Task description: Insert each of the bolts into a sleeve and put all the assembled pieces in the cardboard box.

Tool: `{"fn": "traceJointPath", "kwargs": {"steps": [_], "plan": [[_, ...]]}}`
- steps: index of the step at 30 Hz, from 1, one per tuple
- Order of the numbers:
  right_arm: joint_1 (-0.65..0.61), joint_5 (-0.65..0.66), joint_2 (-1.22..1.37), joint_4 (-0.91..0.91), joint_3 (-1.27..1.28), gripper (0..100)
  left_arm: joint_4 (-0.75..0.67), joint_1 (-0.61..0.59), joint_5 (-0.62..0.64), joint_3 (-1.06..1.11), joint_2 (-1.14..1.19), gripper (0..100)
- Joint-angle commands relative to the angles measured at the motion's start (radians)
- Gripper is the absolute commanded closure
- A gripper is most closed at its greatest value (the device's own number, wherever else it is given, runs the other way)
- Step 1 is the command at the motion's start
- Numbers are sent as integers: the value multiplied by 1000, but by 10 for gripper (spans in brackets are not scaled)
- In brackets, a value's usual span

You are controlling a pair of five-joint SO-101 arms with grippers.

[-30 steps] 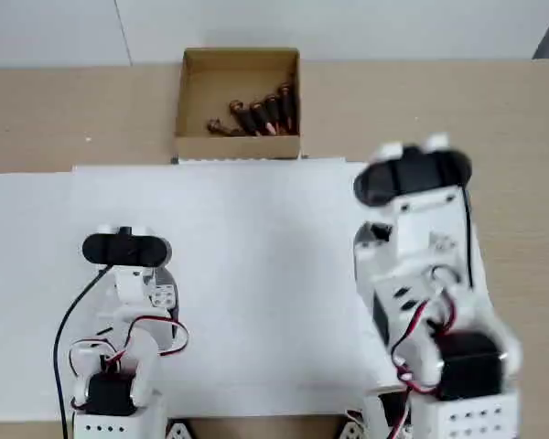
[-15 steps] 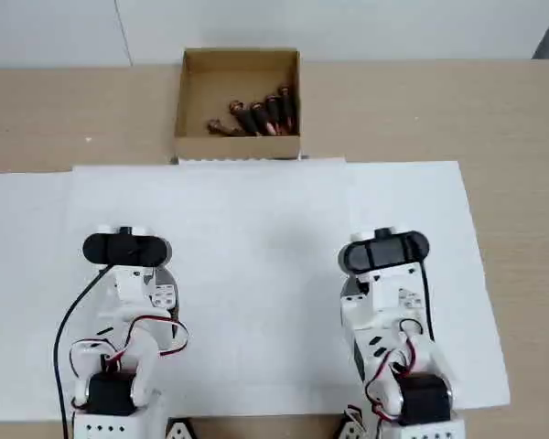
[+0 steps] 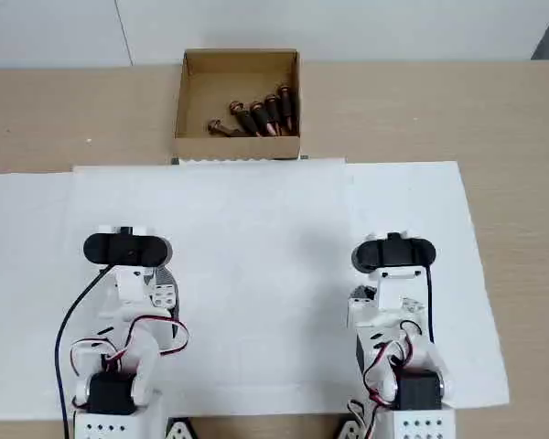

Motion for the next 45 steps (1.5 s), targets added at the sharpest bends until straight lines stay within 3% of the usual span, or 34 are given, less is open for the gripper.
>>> {"fn": "traceJointPath", "kwargs": {"steps": [1,45], "plan": [[45,-12,-13,-58,2,995,-21,5,-3,-2,-8,993],[53,-9,-13,-88,12,995,-21,5,-3,-2,-8,993]]}}
